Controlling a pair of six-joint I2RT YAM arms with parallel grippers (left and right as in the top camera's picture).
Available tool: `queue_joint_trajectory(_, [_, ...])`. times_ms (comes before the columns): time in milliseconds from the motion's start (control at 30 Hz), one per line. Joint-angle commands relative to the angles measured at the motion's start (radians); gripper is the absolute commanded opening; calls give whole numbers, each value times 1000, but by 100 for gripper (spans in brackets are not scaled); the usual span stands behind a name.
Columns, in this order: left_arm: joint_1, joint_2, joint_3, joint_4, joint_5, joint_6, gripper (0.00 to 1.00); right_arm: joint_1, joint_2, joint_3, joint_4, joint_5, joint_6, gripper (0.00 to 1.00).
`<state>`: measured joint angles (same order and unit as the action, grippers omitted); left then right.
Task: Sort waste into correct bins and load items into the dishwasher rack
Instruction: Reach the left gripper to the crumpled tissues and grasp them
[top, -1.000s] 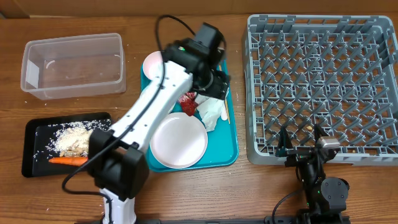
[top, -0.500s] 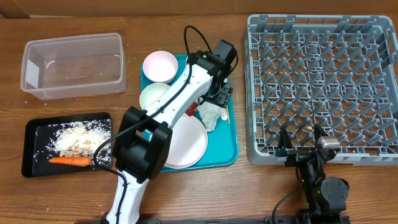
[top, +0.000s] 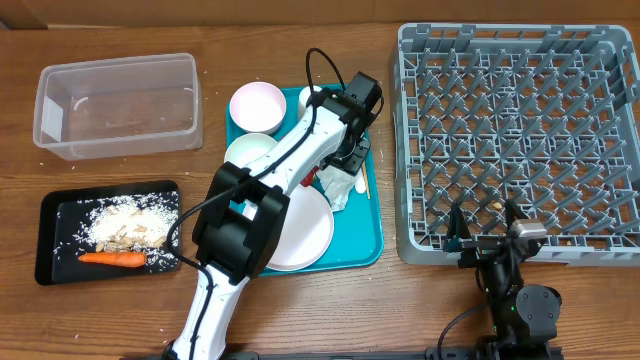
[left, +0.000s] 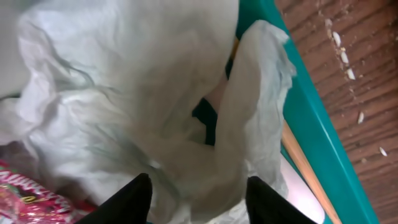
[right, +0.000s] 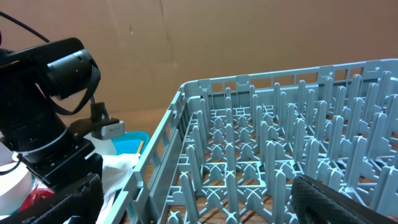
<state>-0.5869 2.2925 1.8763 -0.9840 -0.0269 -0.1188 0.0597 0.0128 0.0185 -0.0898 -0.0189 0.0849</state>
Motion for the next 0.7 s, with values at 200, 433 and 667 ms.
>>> queue_joint_trajectory(200, [3,2,12,-13,-31,16,4,3,-9,-10,6,3,-3,100])
queue_joint_trajectory(433, [-8,-10,121,-148,25,-1,4,3,-9,-10,6,3,-3,100])
queue_joint_trajectory(667, [-10,-67,288,-277,65,-83,4,3,-9,-10,6,3,-3,100])
